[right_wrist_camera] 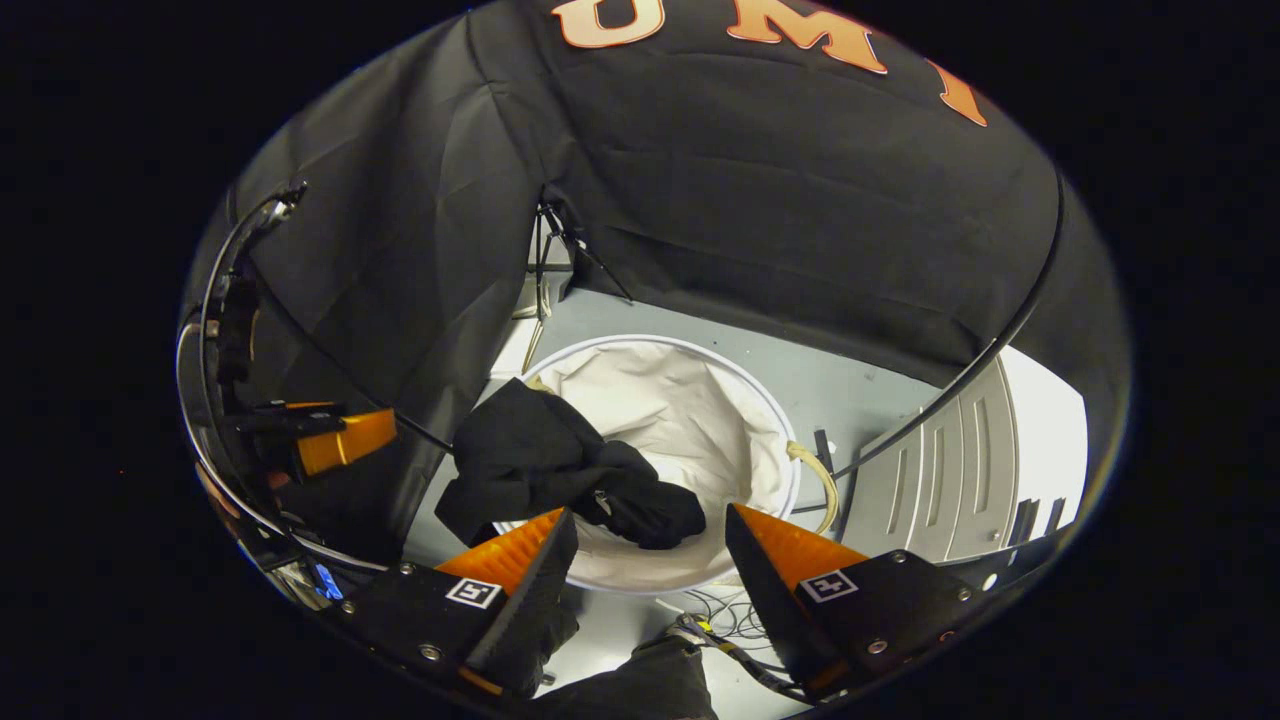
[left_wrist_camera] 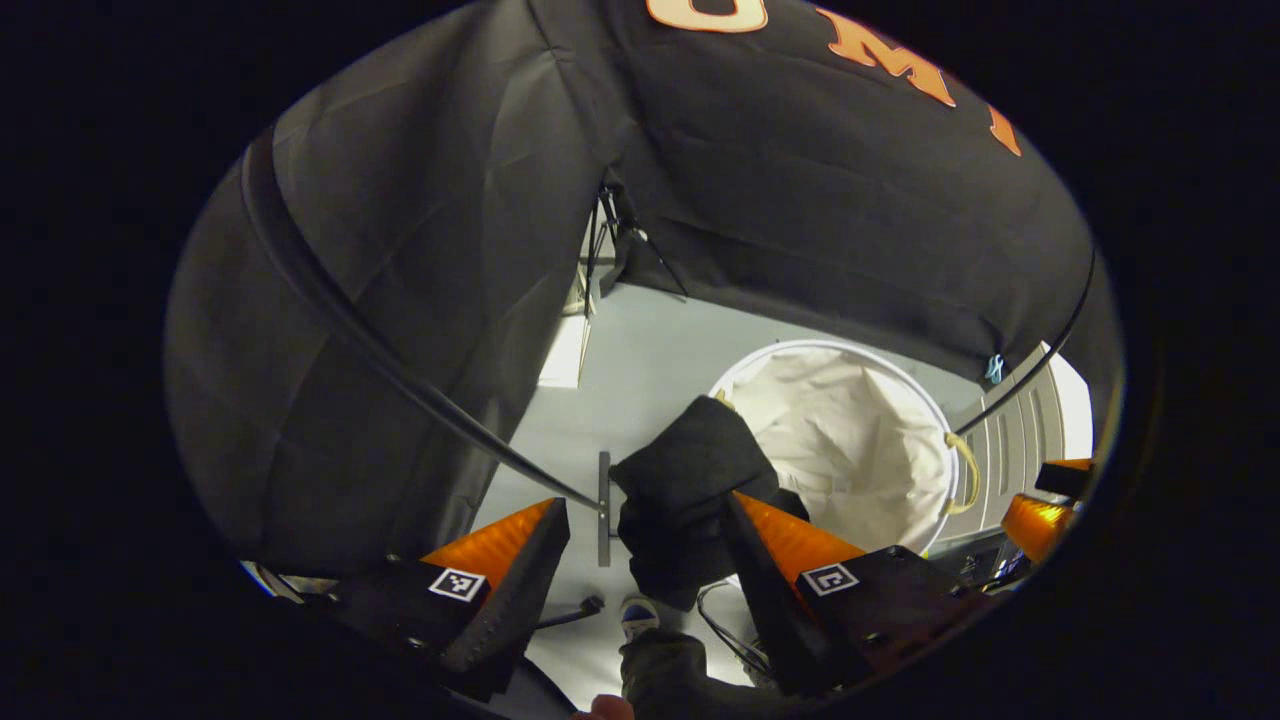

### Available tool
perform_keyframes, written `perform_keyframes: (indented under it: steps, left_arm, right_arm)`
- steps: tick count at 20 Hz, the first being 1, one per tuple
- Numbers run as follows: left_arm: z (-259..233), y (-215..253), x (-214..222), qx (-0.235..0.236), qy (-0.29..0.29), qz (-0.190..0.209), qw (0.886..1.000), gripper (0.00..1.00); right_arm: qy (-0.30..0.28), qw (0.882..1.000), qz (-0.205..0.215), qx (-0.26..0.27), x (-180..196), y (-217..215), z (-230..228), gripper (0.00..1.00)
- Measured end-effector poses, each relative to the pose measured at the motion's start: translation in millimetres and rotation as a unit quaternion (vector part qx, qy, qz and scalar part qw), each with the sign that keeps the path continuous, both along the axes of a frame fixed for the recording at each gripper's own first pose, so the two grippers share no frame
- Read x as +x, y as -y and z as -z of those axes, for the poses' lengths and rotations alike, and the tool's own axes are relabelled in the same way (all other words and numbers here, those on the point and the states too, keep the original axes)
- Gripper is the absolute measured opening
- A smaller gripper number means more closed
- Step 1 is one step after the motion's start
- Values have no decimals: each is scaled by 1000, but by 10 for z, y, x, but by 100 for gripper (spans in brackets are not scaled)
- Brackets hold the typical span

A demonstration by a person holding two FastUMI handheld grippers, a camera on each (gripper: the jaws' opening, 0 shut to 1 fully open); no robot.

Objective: Grasp the clothes on the hanger with both hands and then place them into the laundry hamper below.

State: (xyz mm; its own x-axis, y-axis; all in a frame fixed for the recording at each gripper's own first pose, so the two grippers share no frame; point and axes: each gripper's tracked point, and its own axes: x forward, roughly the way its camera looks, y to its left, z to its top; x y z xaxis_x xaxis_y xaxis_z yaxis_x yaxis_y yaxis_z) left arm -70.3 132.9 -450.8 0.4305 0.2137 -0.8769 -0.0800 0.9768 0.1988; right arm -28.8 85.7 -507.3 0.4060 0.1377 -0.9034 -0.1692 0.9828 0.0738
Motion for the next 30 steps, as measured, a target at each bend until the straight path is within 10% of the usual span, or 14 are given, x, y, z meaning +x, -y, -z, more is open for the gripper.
perform_keyframes:
  steps: [14, 30]
  left_arm:
    - [-1755, 511, 855, -20, 231, 38, 972, 99]
    - [-3904, 993, 1381, -56, 446, 75, 890, 95]
  right_arm:
    - [163, 984, 65, 17, 513, 397, -1400, 93]
    - [429, 898, 103, 2, 986, 974, -4110, 92]
